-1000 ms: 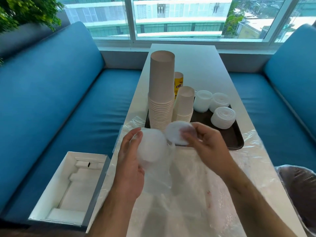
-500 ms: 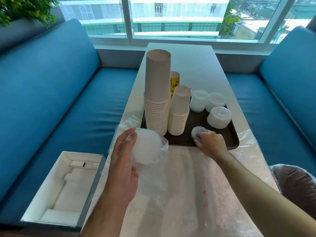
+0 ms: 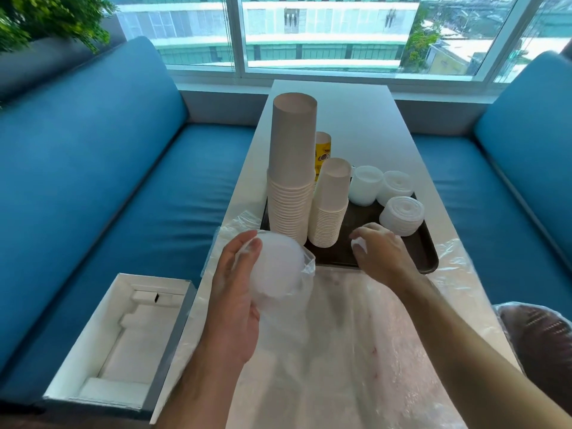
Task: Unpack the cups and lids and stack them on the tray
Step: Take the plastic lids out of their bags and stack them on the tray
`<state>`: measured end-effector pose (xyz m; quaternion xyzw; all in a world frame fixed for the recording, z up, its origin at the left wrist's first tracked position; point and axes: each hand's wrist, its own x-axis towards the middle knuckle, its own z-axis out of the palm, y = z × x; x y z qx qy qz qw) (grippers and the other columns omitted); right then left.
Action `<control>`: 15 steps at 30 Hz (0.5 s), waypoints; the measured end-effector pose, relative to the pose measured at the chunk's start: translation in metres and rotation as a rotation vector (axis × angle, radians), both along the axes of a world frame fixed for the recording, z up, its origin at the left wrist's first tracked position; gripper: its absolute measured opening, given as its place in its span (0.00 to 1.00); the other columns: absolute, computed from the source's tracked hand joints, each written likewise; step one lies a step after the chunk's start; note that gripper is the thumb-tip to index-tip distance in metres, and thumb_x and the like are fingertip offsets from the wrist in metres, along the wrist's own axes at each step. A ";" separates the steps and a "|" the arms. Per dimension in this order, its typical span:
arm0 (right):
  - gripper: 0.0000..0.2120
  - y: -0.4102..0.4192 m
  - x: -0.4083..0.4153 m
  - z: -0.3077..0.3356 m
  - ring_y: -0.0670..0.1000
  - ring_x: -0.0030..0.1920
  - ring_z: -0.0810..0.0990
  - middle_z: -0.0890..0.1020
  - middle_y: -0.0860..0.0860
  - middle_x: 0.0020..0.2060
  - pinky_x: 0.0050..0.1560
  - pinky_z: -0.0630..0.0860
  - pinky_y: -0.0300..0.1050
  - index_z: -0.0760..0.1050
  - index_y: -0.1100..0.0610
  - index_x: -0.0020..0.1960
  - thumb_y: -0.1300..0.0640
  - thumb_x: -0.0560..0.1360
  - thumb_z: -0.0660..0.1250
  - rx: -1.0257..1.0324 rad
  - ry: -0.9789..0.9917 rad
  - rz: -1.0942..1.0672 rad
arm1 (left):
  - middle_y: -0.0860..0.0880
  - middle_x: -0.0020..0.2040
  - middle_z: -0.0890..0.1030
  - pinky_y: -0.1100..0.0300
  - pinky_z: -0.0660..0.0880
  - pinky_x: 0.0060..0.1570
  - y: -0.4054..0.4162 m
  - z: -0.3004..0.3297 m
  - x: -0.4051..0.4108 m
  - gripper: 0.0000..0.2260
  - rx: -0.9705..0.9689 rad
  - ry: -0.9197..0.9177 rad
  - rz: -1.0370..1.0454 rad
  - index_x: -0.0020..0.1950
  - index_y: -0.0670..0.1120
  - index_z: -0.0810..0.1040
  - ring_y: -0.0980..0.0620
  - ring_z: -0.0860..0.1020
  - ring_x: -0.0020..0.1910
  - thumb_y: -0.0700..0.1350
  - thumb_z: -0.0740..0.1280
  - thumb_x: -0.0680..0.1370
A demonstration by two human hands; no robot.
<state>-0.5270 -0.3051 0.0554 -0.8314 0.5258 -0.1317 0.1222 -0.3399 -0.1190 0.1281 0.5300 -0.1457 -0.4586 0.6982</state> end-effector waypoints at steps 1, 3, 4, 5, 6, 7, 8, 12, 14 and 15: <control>0.11 0.009 0.007 0.012 0.49 0.54 0.82 0.82 0.48 0.57 0.57 0.78 0.50 0.82 0.53 0.58 0.59 0.78 0.67 0.015 -0.137 0.027 | 0.57 0.61 0.79 0.49 0.77 0.58 0.000 0.001 -0.001 0.14 -0.009 0.000 -0.007 0.54 0.64 0.82 0.50 0.77 0.63 0.58 0.71 0.68; 0.10 0.034 0.021 0.041 0.43 0.48 0.81 0.83 0.43 0.51 0.51 0.79 0.42 0.83 0.49 0.55 0.60 0.77 0.69 0.089 -0.410 0.102 | 0.57 0.62 0.78 0.48 0.77 0.61 -0.001 0.002 -0.003 0.12 -0.008 -0.022 -0.012 0.54 0.65 0.82 0.50 0.76 0.63 0.58 0.71 0.71; 0.09 0.048 0.028 0.054 0.43 0.47 0.82 0.82 0.42 0.49 0.49 0.78 0.38 0.83 0.49 0.54 0.60 0.77 0.70 0.128 -0.517 0.161 | 0.57 0.64 0.77 0.46 0.76 0.63 -0.001 0.002 -0.004 0.11 0.004 -0.044 -0.011 0.55 0.66 0.81 0.50 0.76 0.64 0.58 0.71 0.72; 0.09 0.062 0.033 0.065 0.44 0.48 0.82 0.82 0.41 0.50 0.48 0.78 0.37 0.83 0.49 0.55 0.59 0.77 0.71 0.148 -0.589 0.232 | 0.56 0.65 0.77 0.45 0.76 0.63 -0.002 0.001 -0.004 0.13 0.017 -0.061 -0.015 0.56 0.66 0.80 0.48 0.75 0.65 0.59 0.72 0.72; 0.10 0.074 0.038 0.074 0.44 0.49 0.82 0.82 0.41 0.52 0.48 0.78 0.36 0.82 0.50 0.58 0.58 0.77 0.72 0.144 -0.614 0.301 | 0.55 0.66 0.76 0.43 0.77 0.63 -0.002 0.001 -0.004 0.15 0.030 -0.078 -0.020 0.58 0.67 0.79 0.47 0.76 0.65 0.60 0.74 0.71; 0.13 0.084 0.041 0.079 0.45 0.51 0.82 0.81 0.41 0.54 0.50 0.79 0.36 0.81 0.50 0.61 0.56 0.77 0.72 0.119 -0.600 0.355 | 0.54 0.67 0.77 0.42 0.77 0.62 -0.002 0.001 -0.005 0.18 0.039 -0.087 -0.026 0.59 0.67 0.78 0.45 0.76 0.65 0.61 0.74 0.70; 0.15 0.091 0.043 0.082 0.44 0.53 0.82 0.81 0.41 0.57 0.52 0.79 0.36 0.81 0.49 0.63 0.54 0.77 0.73 0.093 -0.577 0.391 | 0.53 0.67 0.77 0.40 0.77 0.62 -0.001 0.002 -0.004 0.19 0.047 -0.089 -0.030 0.60 0.67 0.78 0.45 0.77 0.65 0.63 0.73 0.70; 0.19 0.098 0.047 0.080 0.45 0.58 0.80 0.79 0.44 0.61 0.56 0.81 0.43 0.79 0.50 0.66 0.50 0.76 0.73 0.004 -0.537 0.426 | 0.53 0.65 0.78 0.41 0.79 0.60 0.000 0.001 -0.002 0.19 0.049 -0.080 -0.035 0.60 0.68 0.77 0.46 0.77 0.64 0.63 0.72 0.70; 0.20 0.102 0.049 0.076 0.45 0.59 0.79 0.79 0.45 0.62 0.57 0.81 0.45 0.79 0.51 0.65 0.49 0.75 0.75 -0.052 -0.530 0.426 | 0.53 0.64 0.79 0.42 0.80 0.59 -0.001 0.001 -0.002 0.17 0.055 -0.063 -0.038 0.61 0.67 0.77 0.46 0.78 0.63 0.61 0.69 0.71; 0.20 0.104 0.049 0.075 0.46 0.59 0.79 0.79 0.46 0.62 0.58 0.81 0.45 0.79 0.52 0.65 0.49 0.74 0.75 -0.088 -0.530 0.423 | 0.53 0.63 0.79 0.42 0.80 0.58 -0.001 0.001 -0.002 0.16 0.058 -0.053 -0.037 0.61 0.66 0.77 0.47 0.78 0.62 0.60 0.69 0.73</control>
